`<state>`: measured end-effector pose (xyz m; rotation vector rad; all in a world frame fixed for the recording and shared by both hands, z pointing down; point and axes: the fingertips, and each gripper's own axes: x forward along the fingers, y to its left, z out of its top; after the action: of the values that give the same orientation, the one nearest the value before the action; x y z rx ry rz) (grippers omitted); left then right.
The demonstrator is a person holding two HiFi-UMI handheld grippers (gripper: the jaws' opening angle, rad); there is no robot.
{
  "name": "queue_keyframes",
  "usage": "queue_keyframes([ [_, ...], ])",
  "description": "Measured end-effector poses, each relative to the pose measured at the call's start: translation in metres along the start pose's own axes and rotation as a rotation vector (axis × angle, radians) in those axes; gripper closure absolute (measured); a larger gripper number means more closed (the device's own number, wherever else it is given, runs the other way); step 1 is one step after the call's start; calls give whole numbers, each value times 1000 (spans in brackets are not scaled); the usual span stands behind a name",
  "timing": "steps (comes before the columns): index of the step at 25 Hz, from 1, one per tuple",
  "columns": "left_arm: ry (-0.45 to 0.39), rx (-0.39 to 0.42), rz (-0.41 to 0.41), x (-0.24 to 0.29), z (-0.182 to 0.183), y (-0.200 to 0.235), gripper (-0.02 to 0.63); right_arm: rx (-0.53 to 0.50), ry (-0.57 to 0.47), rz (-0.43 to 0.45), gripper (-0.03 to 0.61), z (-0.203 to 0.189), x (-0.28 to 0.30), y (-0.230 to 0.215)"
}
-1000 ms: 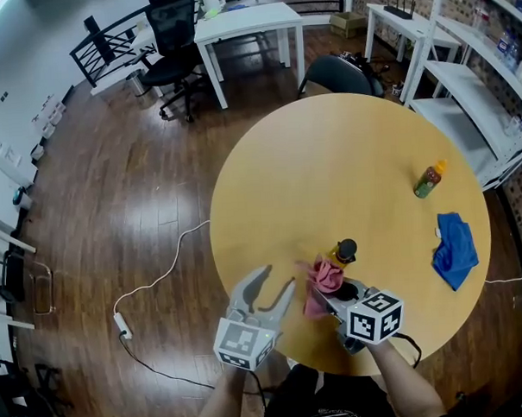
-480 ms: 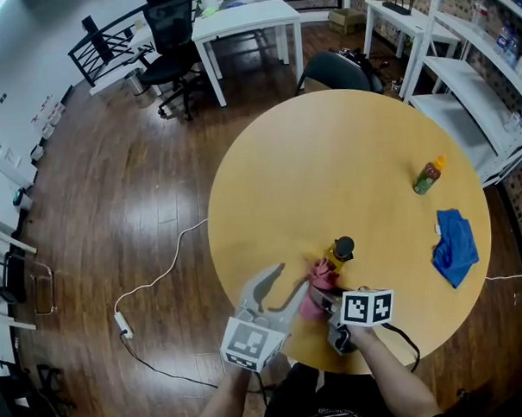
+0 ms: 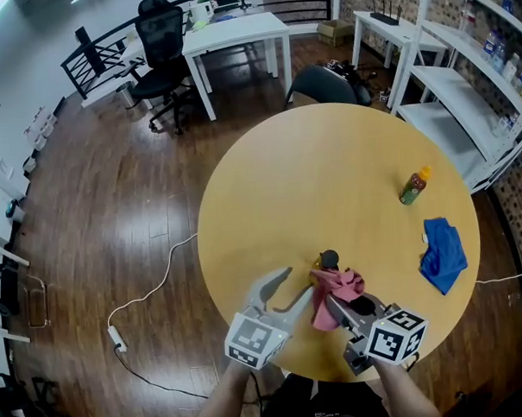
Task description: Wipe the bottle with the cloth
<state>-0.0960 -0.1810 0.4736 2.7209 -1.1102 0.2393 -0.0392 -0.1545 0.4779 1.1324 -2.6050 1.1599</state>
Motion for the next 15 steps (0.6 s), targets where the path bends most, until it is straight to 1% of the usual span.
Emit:
queue_keyframes([
  [2,16,17,-17,6,-2,-3,407,-61,-79,-8,480,29,-12,9],
  [5,45,57,-49,19,-3,-12,407,-89,-153,-32,480,58,-15,7],
  [7,61,81,-73,31,-3,-20,401,-71,-166,-44,480,66,-12,-1],
  [8,65,91,-81,37,-2,-24,385,-52,-168,-44,480,68,-10,-5],
  [12,67,118,-98,52,5,-28,383,34,-189,-27,480,71,-8,-15],
  [15,72,115,-110,59,5,-29,383,35,-187,-25,480,79,-7,-23],
])
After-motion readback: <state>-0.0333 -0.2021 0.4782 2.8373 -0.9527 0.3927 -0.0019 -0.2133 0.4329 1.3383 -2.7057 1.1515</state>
